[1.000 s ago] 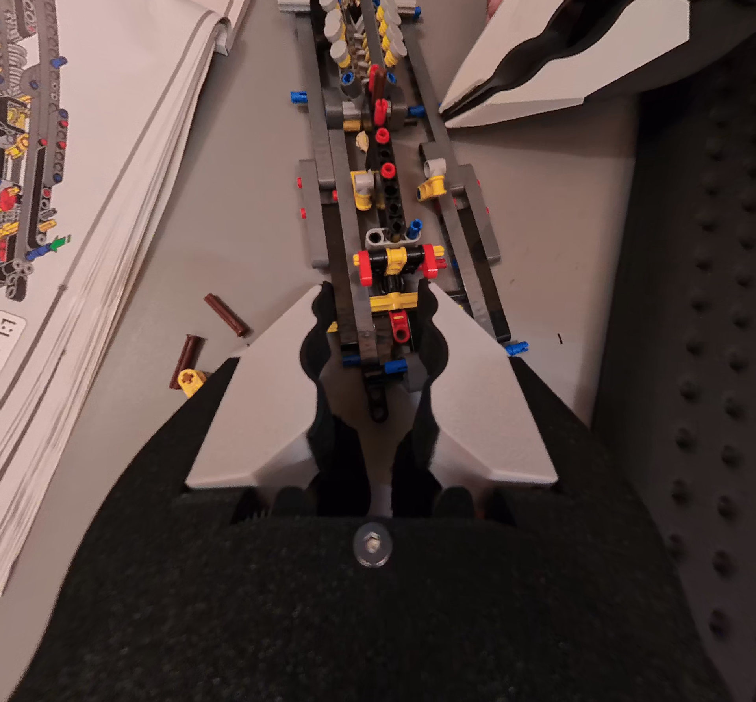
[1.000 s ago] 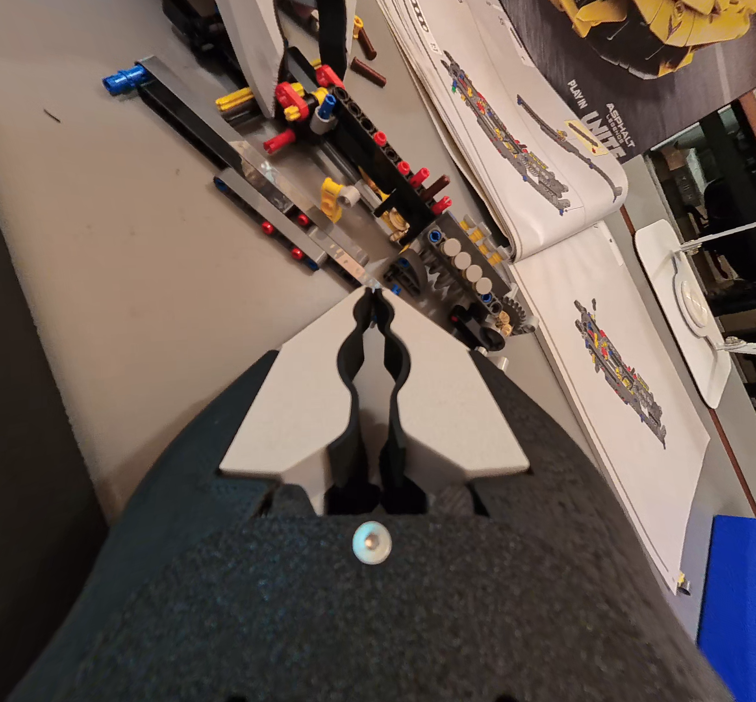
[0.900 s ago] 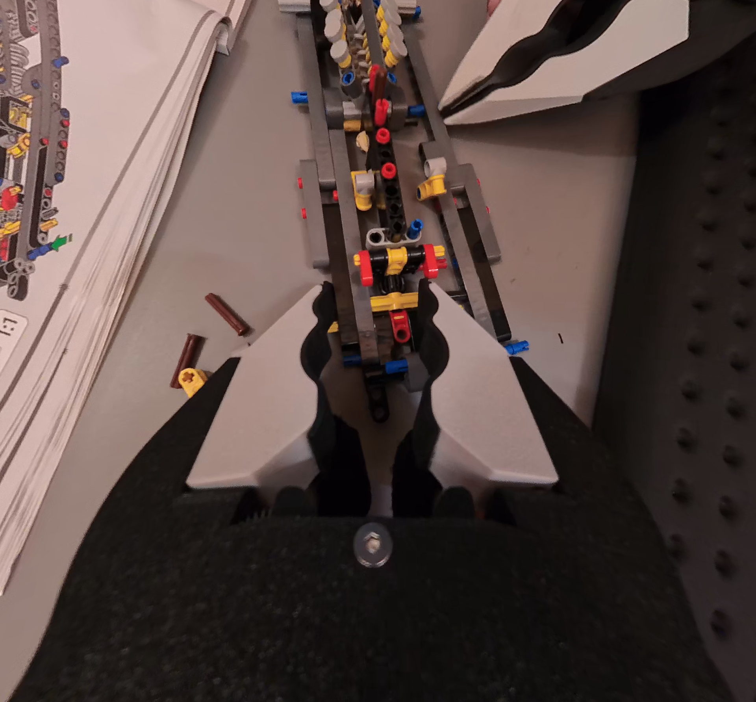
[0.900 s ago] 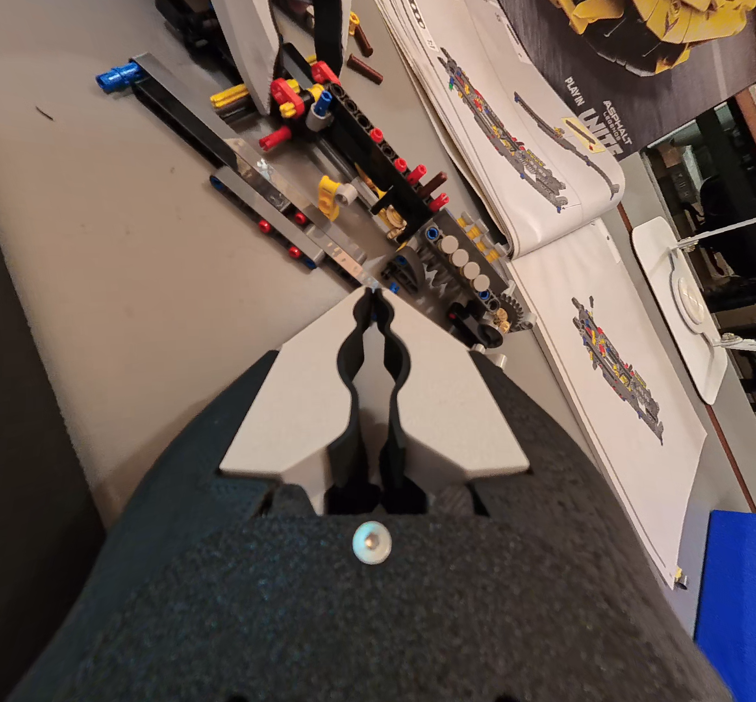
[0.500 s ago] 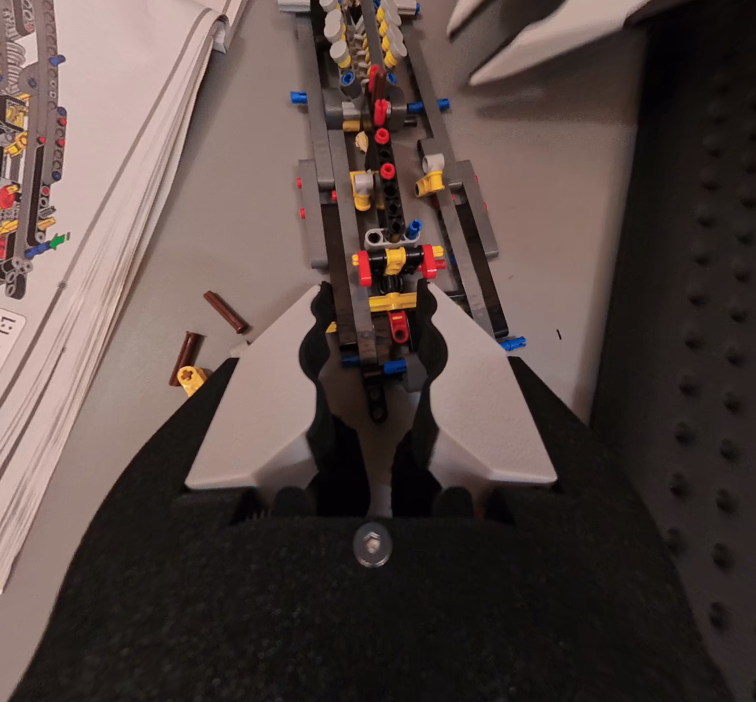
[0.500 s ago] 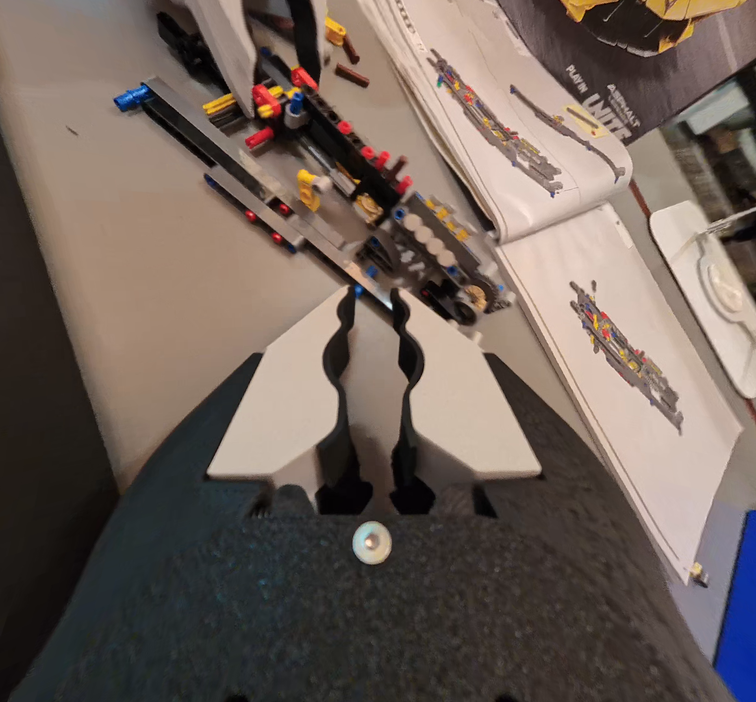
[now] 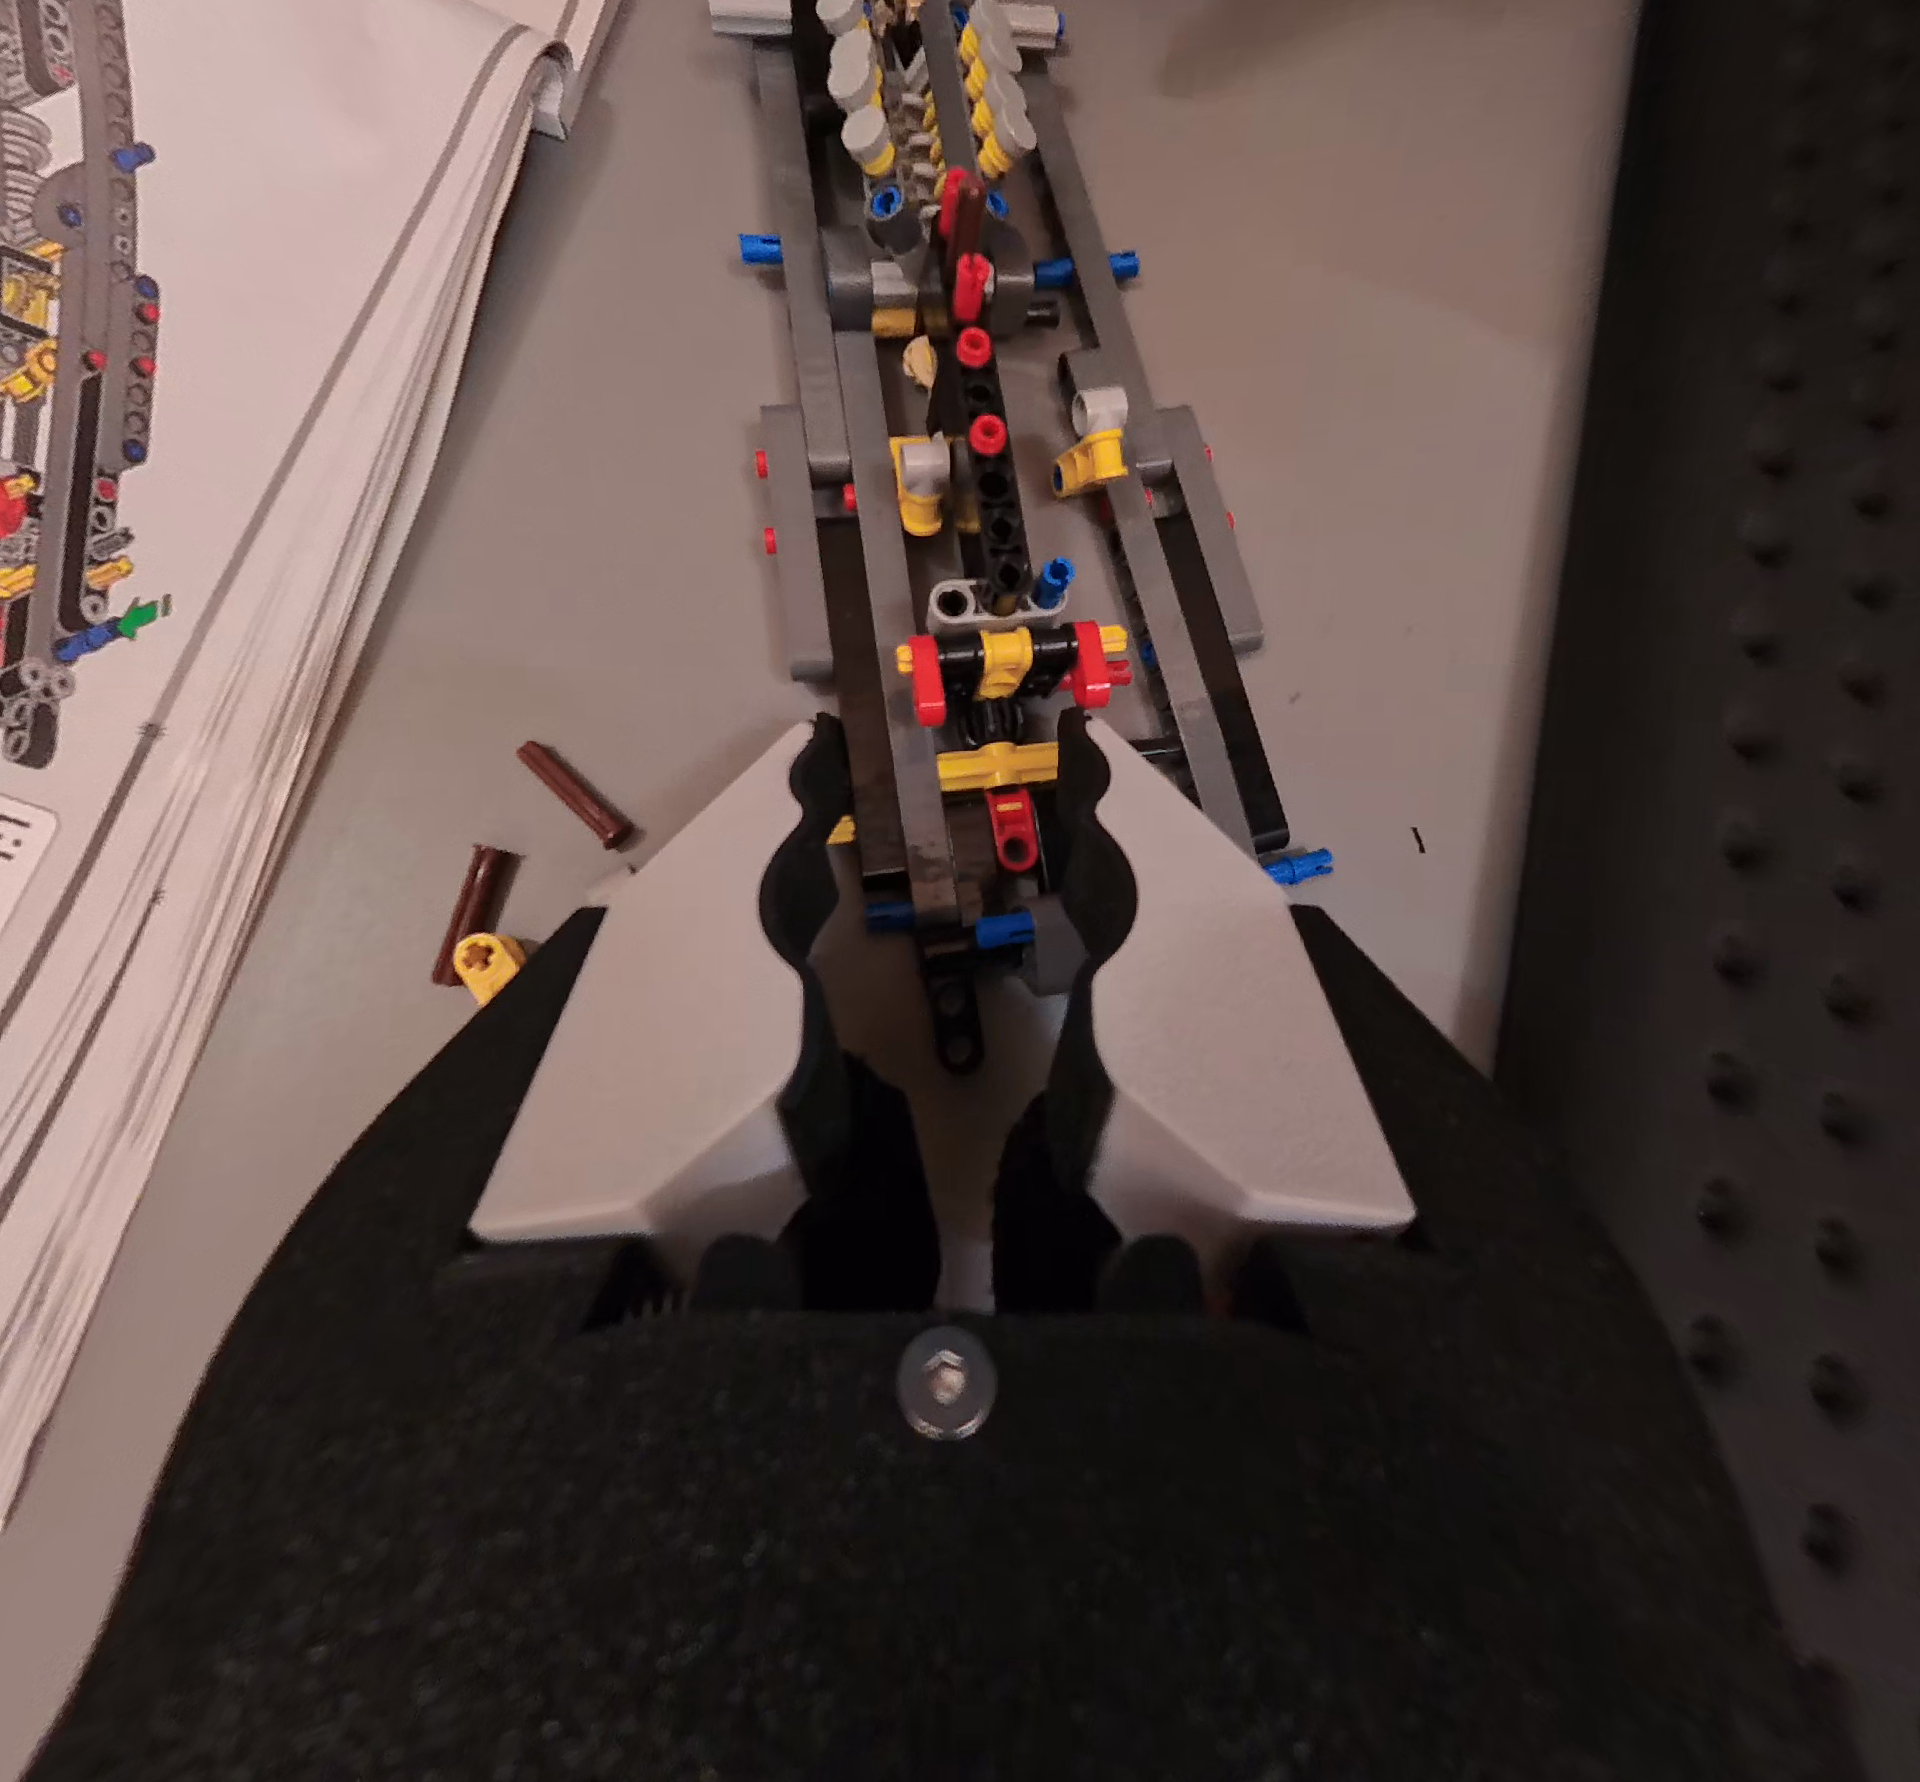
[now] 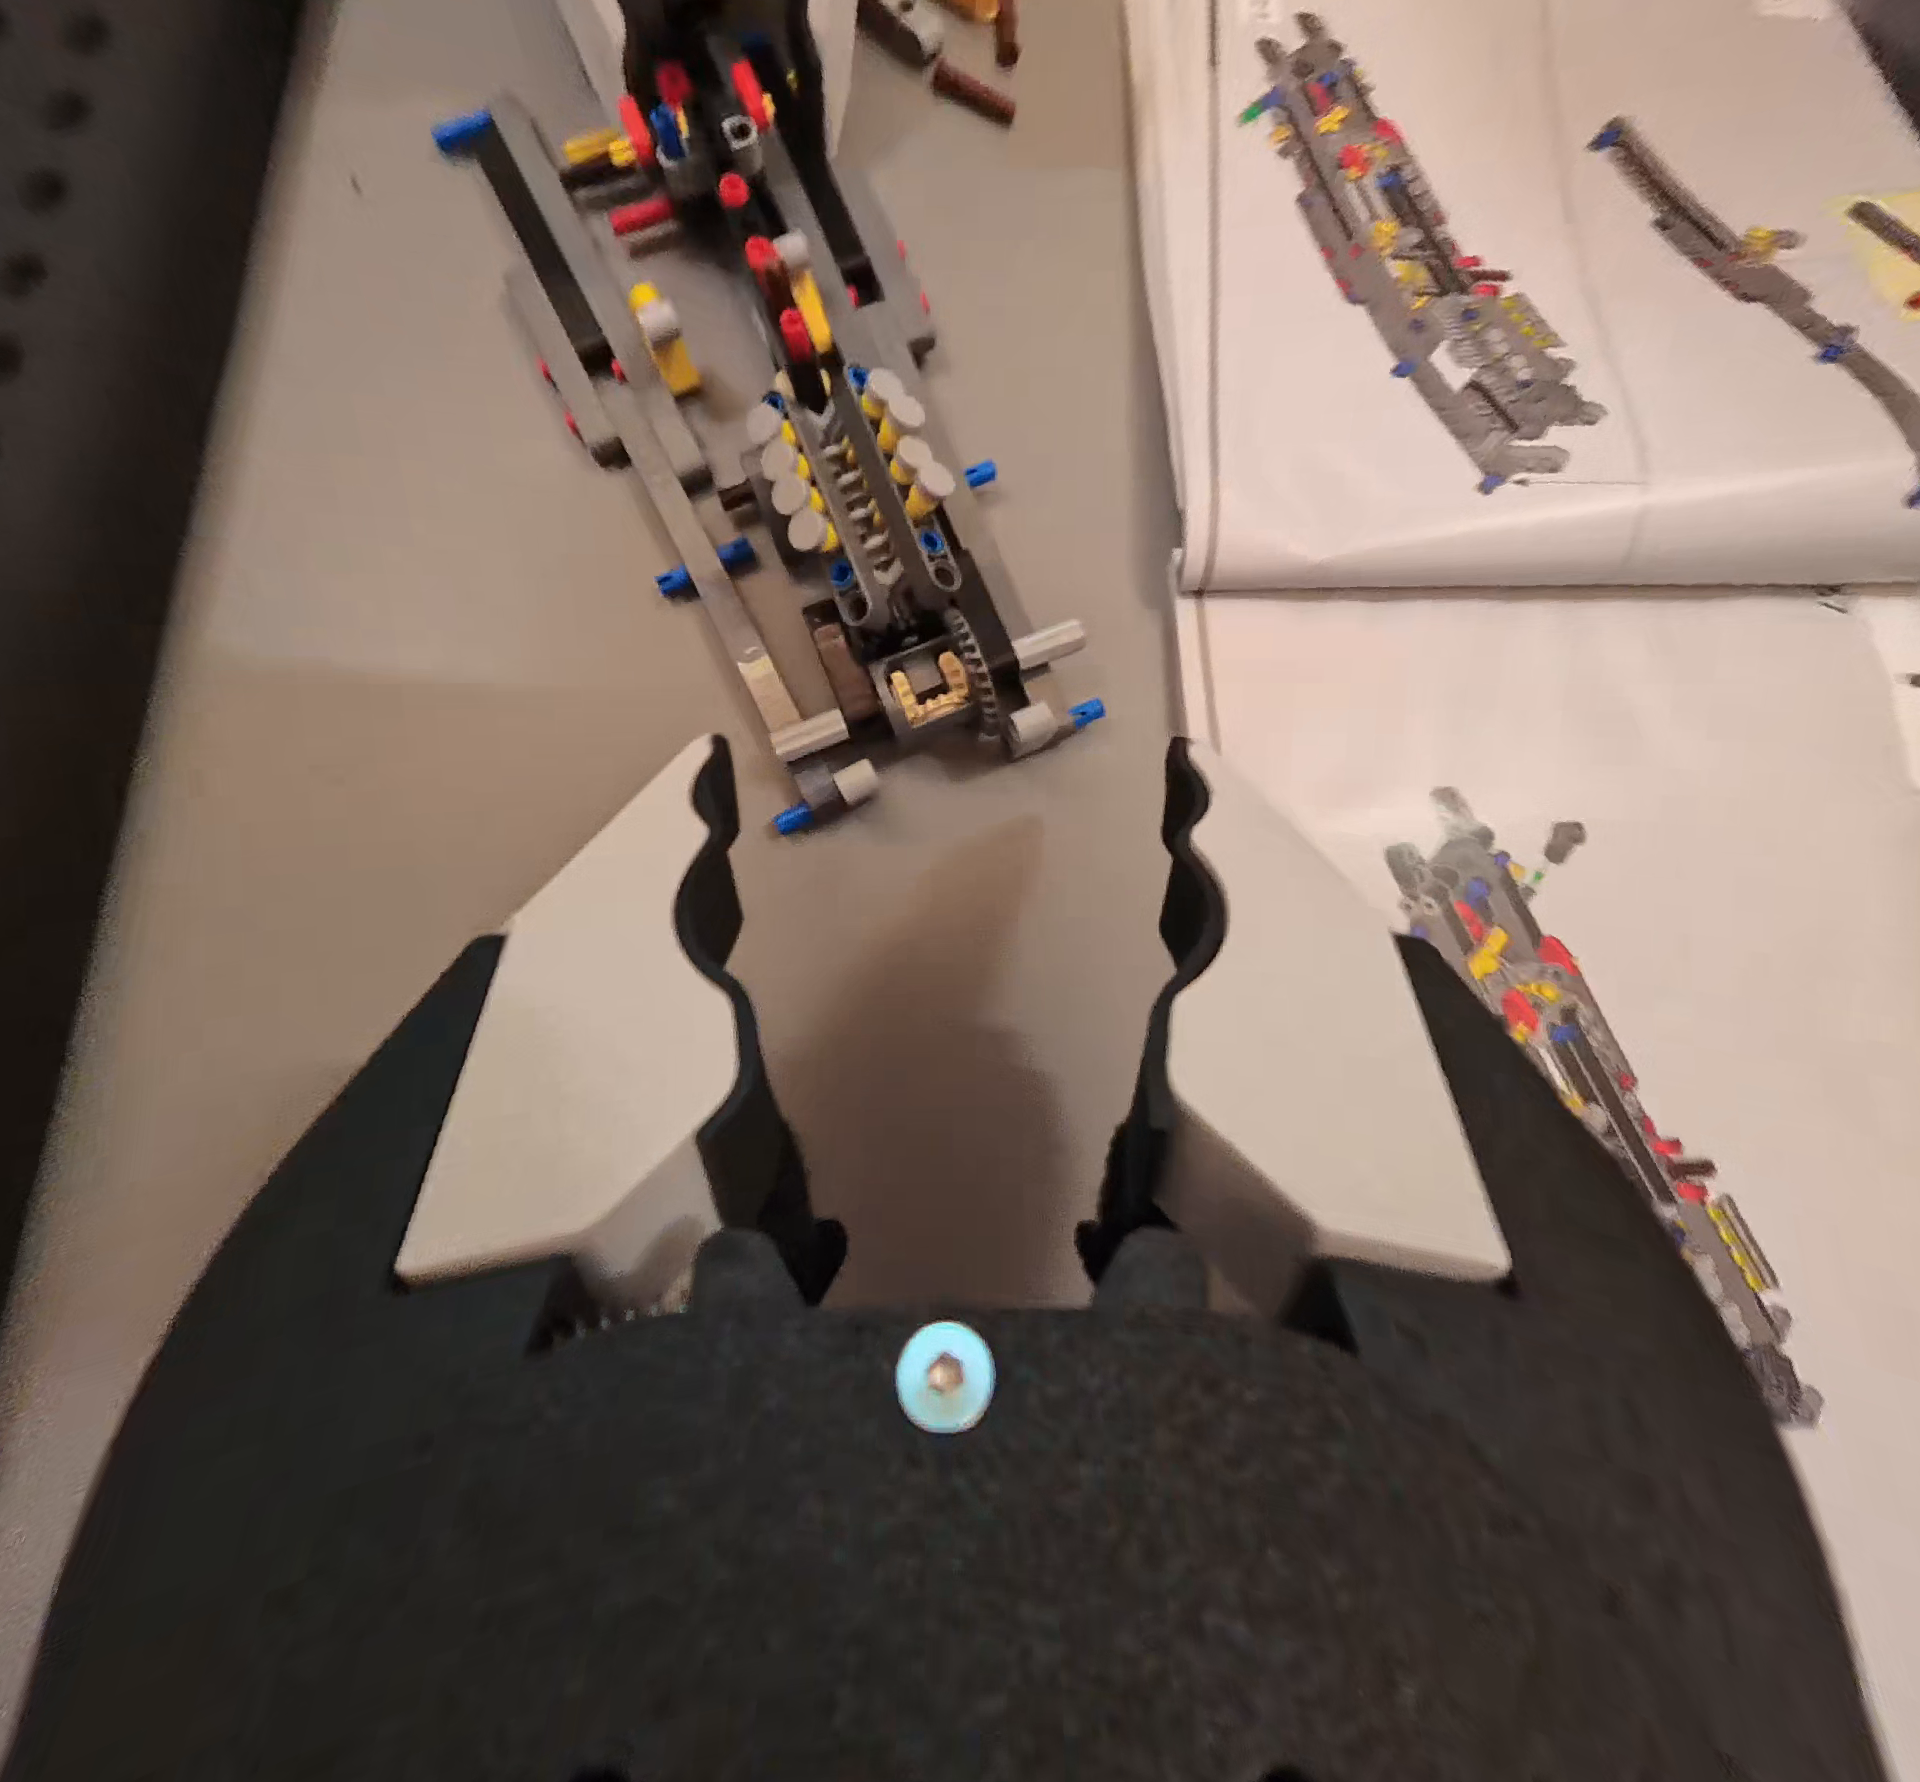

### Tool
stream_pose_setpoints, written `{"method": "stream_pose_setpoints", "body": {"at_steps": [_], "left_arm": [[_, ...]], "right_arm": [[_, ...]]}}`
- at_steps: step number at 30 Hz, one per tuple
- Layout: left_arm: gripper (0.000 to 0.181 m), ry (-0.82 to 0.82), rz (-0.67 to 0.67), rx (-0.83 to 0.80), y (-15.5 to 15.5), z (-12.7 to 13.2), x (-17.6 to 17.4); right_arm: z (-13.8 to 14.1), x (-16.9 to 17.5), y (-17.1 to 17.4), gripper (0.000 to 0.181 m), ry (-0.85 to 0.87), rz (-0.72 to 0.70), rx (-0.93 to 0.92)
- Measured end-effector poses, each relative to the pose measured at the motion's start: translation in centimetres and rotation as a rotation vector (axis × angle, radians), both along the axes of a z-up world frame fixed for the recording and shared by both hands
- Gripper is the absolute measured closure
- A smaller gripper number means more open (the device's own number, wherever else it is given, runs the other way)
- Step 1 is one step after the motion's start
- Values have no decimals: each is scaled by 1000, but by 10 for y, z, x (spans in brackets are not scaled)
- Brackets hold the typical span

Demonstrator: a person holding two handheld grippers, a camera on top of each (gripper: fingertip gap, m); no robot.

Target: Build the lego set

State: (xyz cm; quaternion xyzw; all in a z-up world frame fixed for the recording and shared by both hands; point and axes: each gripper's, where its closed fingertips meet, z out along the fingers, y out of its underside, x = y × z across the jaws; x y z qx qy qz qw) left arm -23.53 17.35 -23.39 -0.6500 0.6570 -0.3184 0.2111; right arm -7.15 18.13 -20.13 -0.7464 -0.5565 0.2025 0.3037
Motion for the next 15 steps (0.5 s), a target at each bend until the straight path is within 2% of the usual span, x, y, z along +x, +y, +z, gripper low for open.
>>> {"method": "stream_pose_setpoints", "body": {"at_steps": [4, 15], "left_arm": [[142, 9, -3, 7, 0, 0, 0], [141, 19, 3, 47, 0, 0, 0]], "right_arm": [[-6, -11, -4, 101, 47, 46, 25], [2, -3, -4, 123, 179, -55, 35]]}}
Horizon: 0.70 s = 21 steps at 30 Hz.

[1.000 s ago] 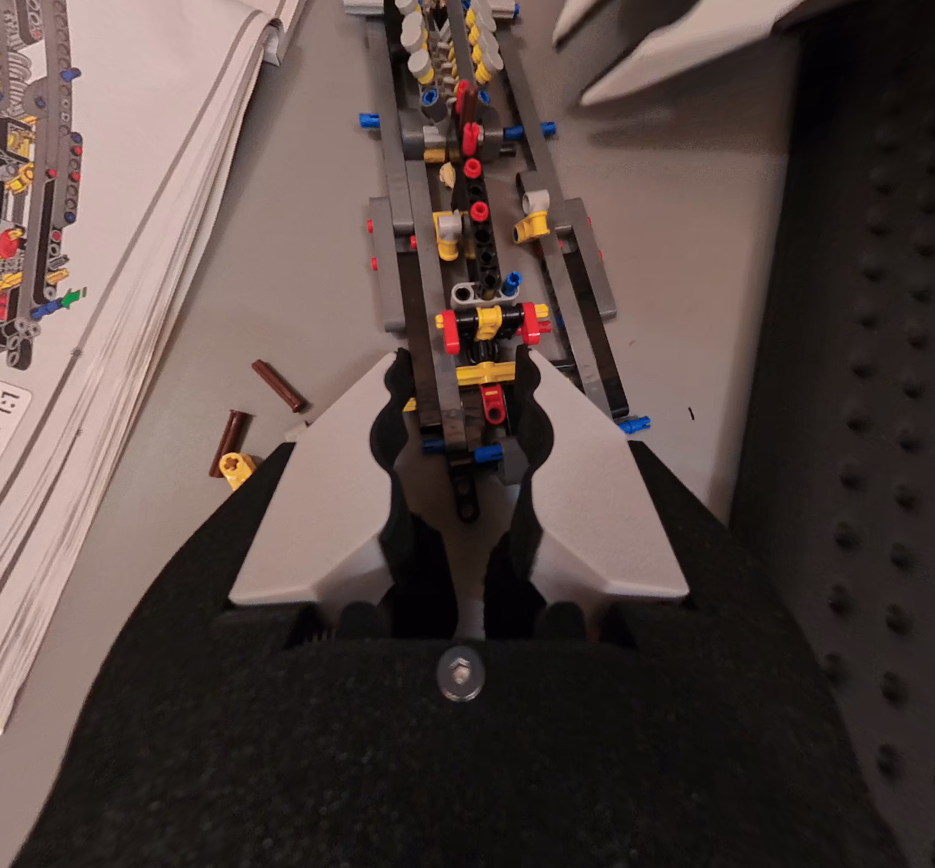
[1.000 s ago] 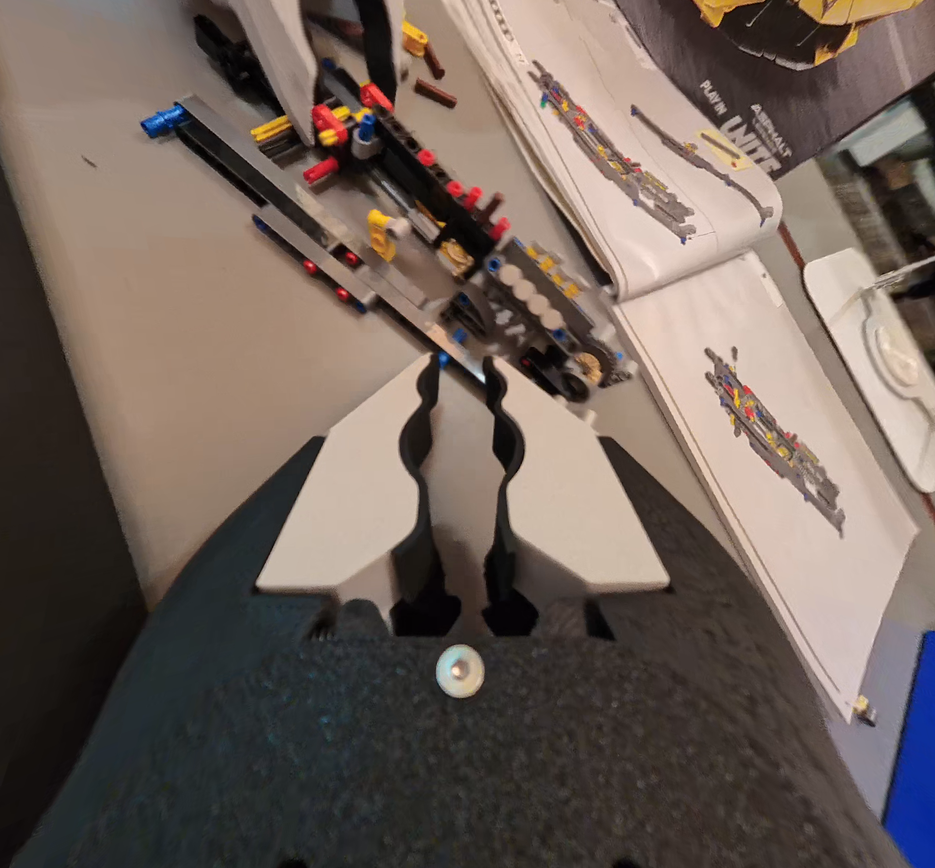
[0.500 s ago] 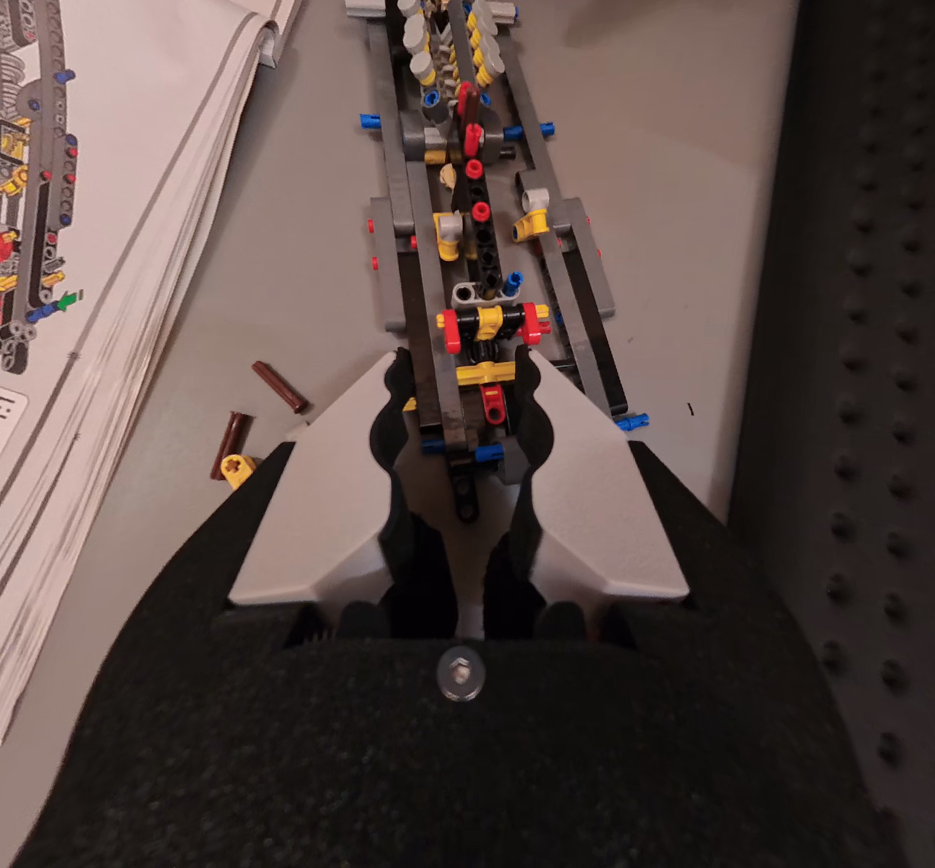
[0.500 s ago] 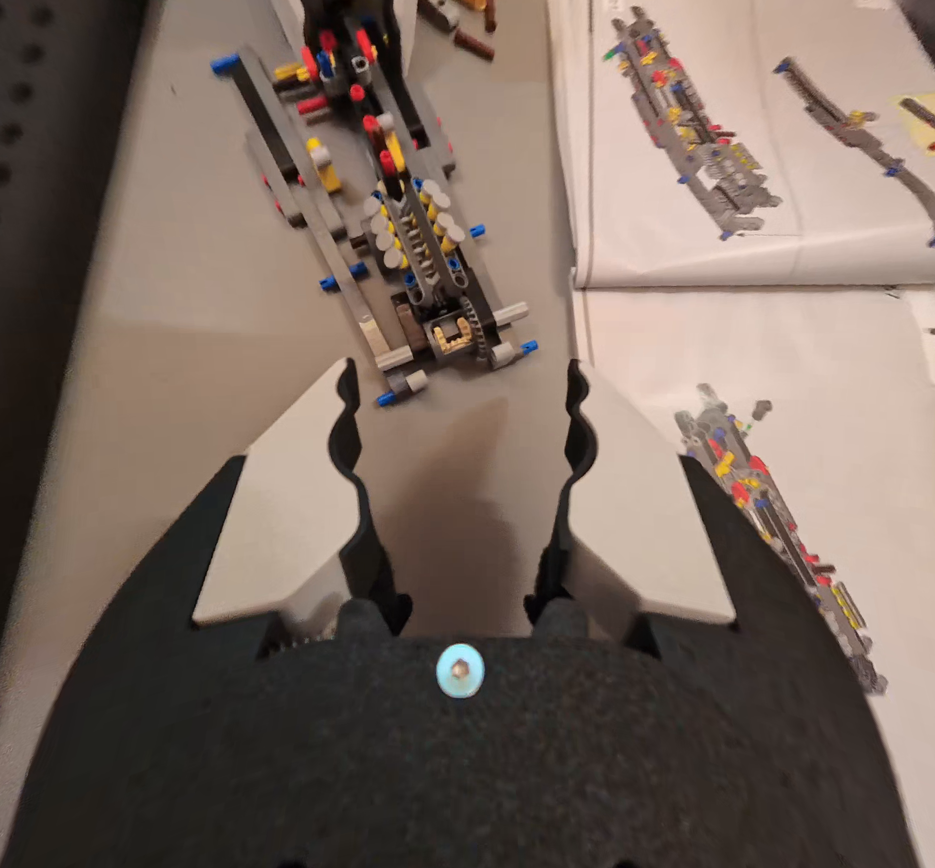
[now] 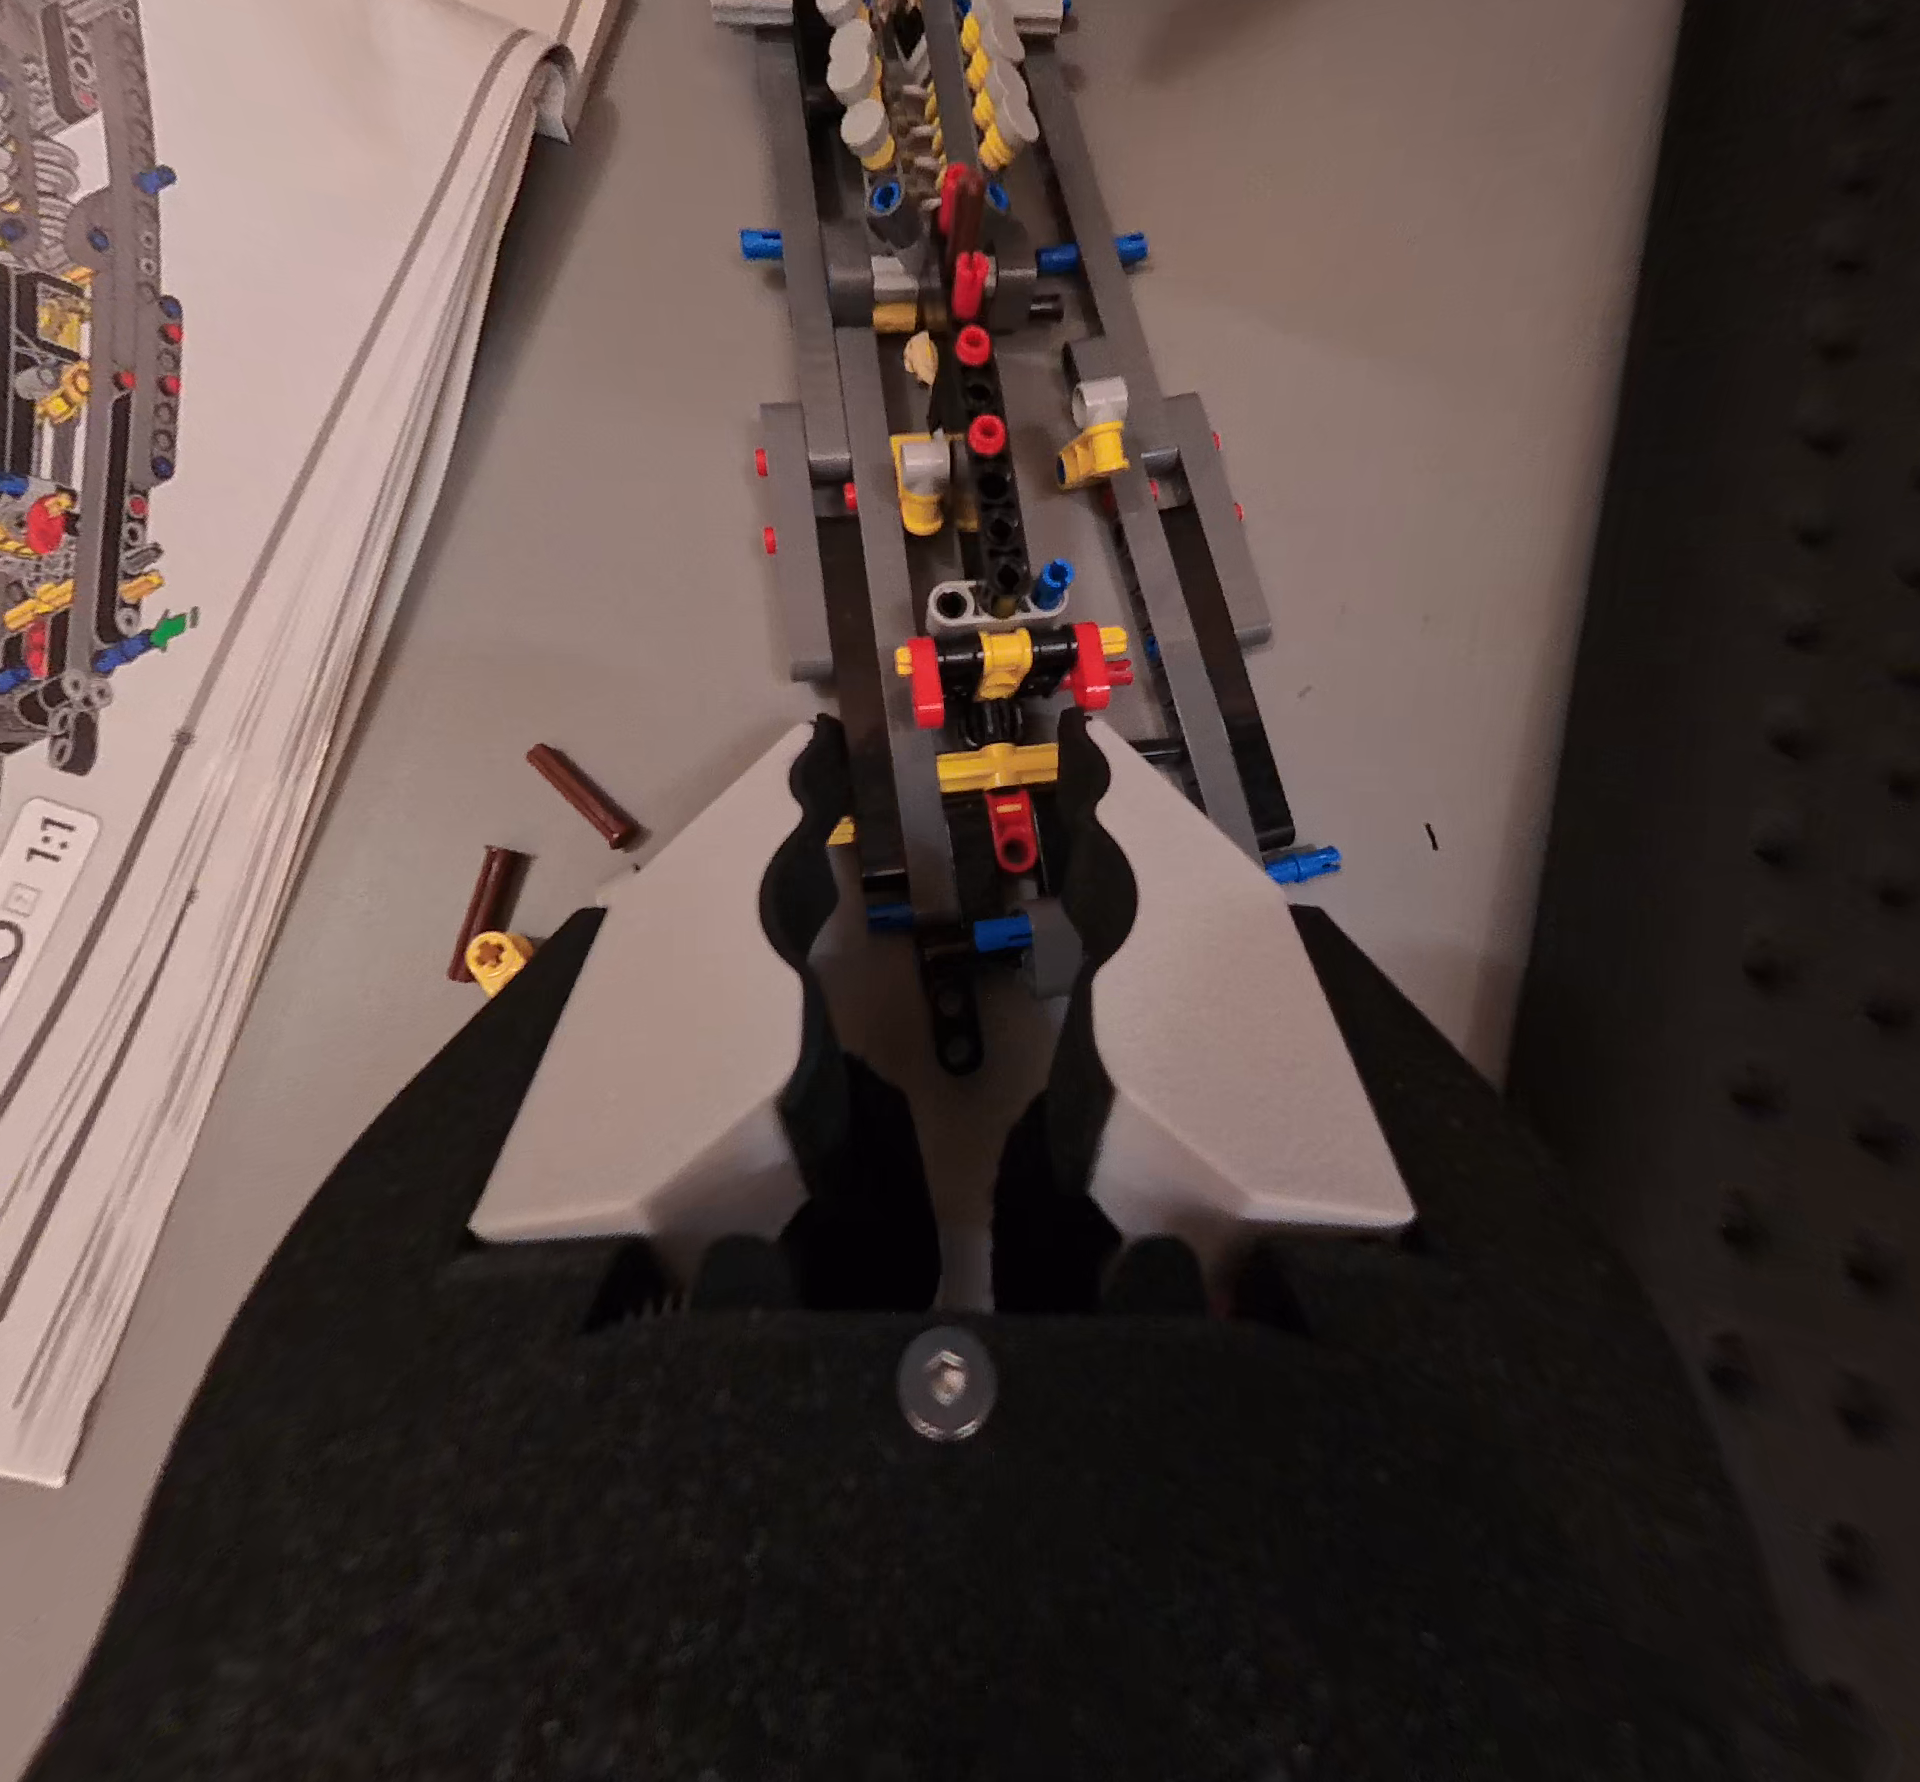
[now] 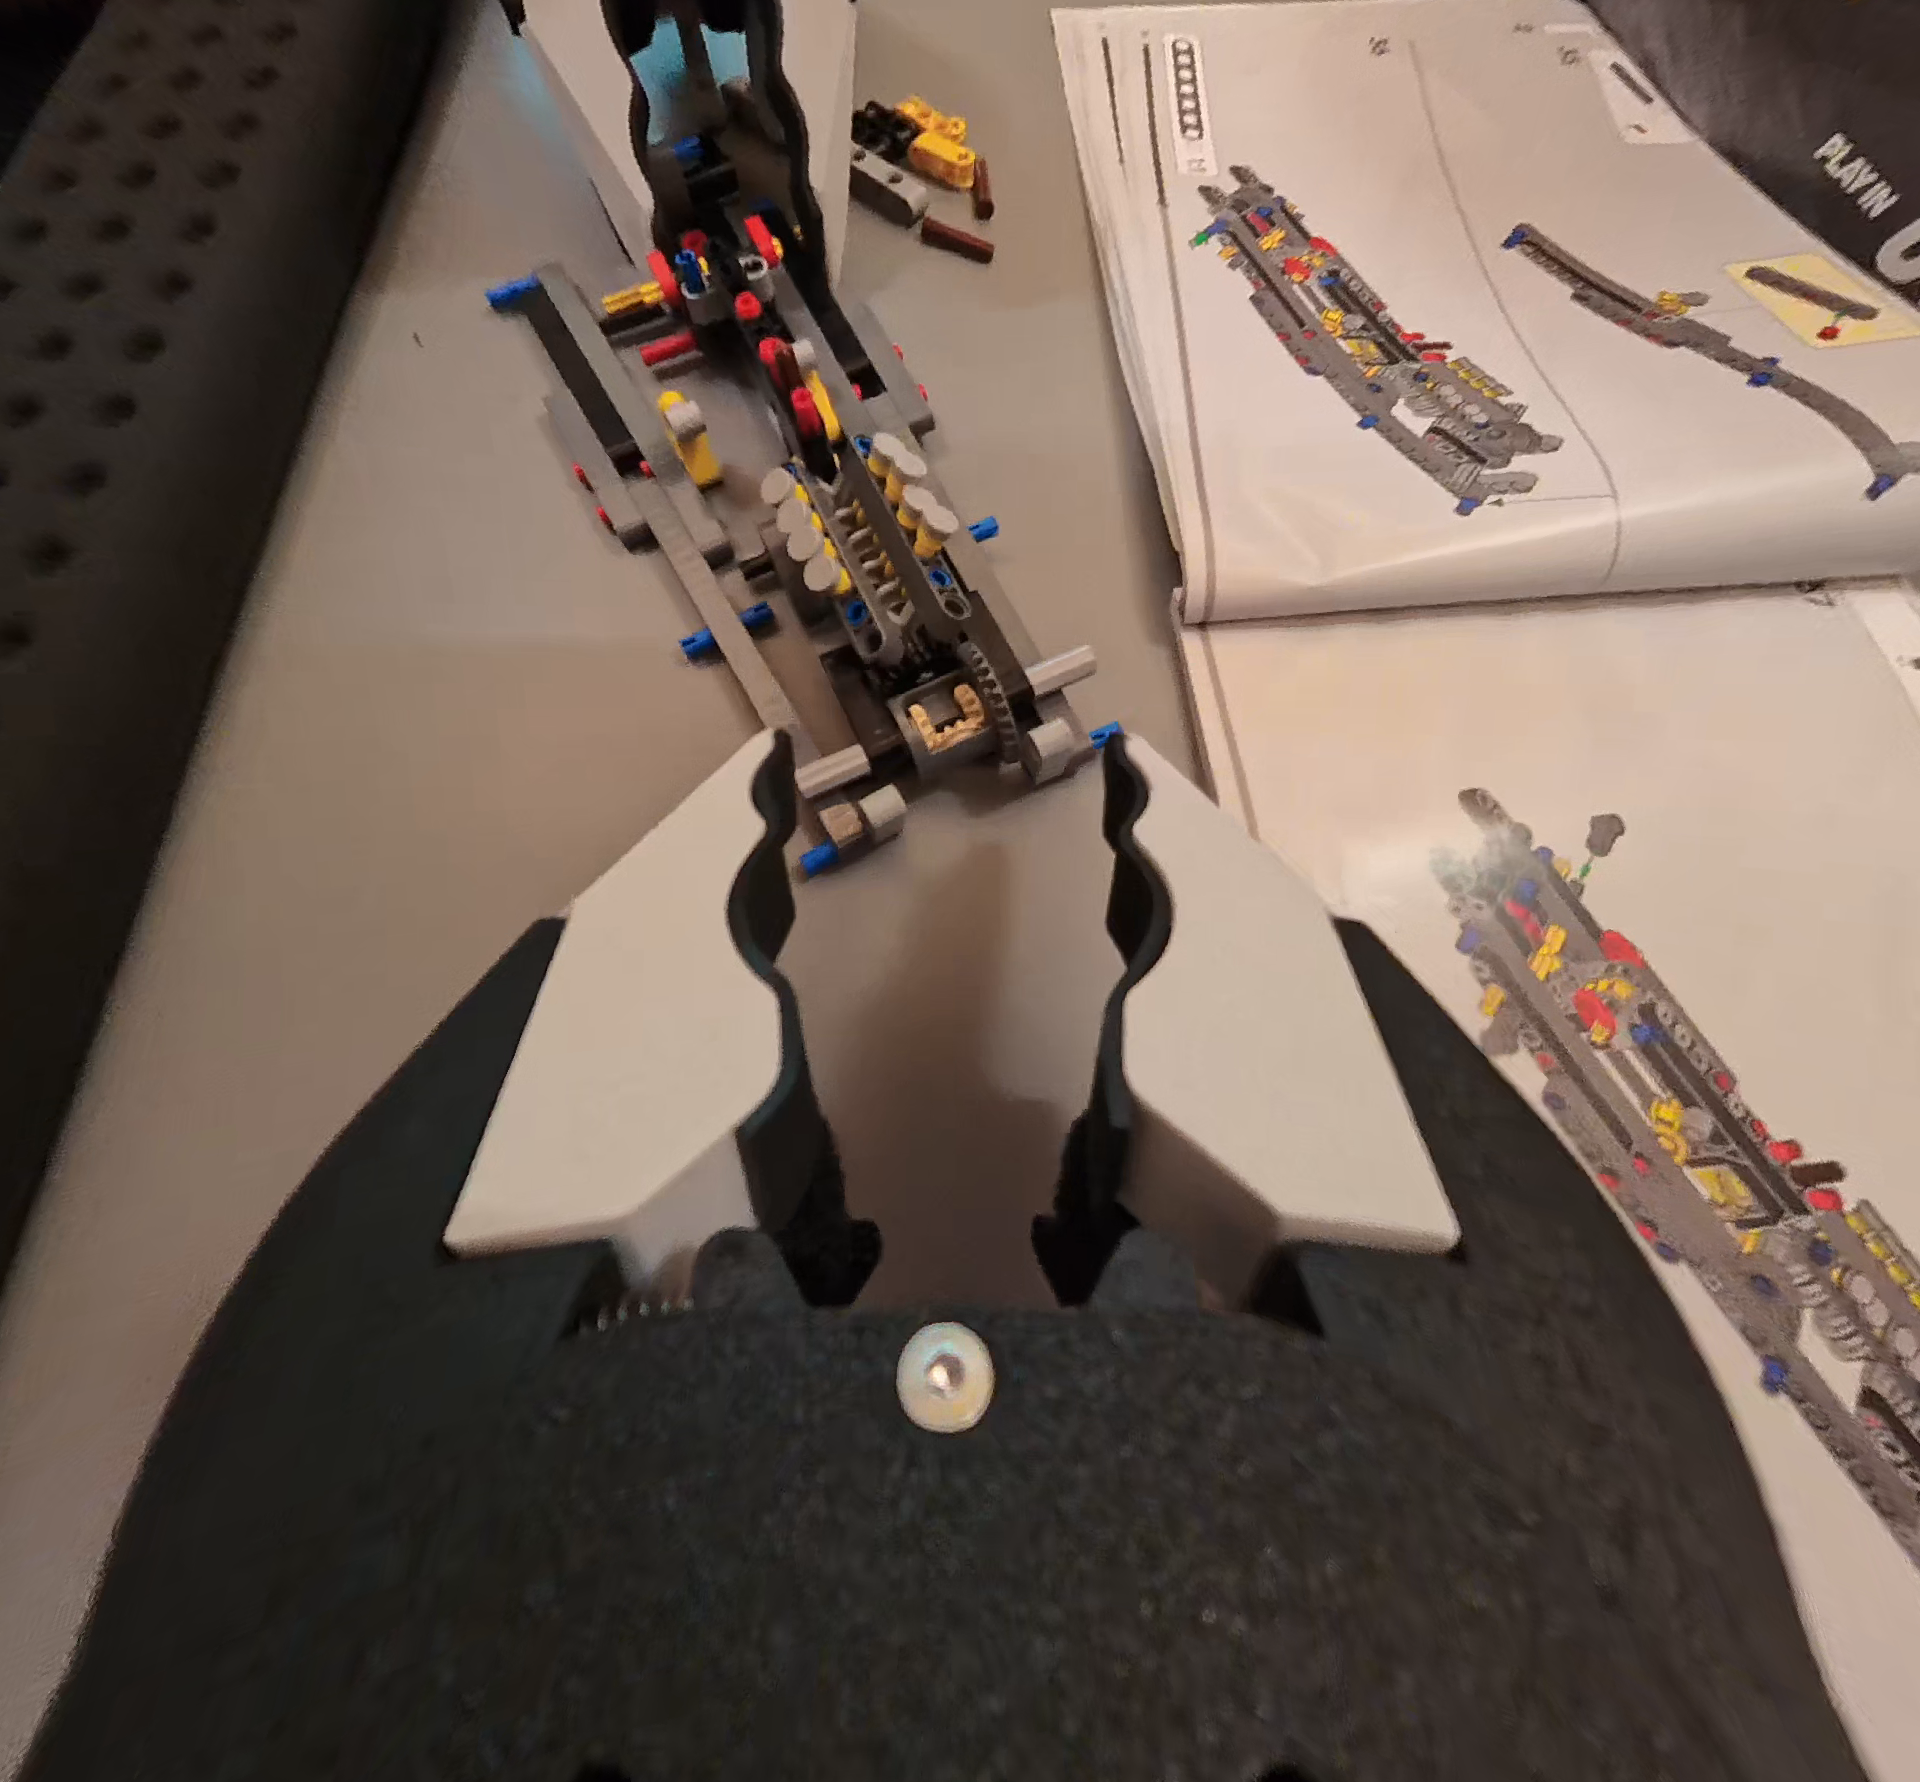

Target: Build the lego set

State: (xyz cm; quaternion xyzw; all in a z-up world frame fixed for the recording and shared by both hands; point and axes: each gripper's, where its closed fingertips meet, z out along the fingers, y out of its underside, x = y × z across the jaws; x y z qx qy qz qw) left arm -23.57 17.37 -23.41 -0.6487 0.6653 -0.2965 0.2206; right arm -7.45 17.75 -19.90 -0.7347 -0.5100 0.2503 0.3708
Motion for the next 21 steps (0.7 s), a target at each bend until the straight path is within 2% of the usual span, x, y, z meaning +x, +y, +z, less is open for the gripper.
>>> {"method": "stream_pose_setpoints", "body": {"at_steps": [3, 5, 7, 13, 21], "left_arm": [[142, 3, 0, 7, 0, 0, 0], [141, 3, 1, 7, 0, 0, 0], [141, 4, 1, 9, 0, 0, 0], [141, -2, 2, -13, 0, 0, 0], [141, -11, -7, -27, 0, 0, 0]], "right_arm": [[-10, 5, 0, 134, -53, 5, 3], [-12, 4, -6, 149, -45, 36, -20], [-14, 3, -12, 157, -36, 67, -43], [-21, -3, -27, 158, -57, 134, -86], [-29, -6, -29, 166, -151, 151, 9]]}}
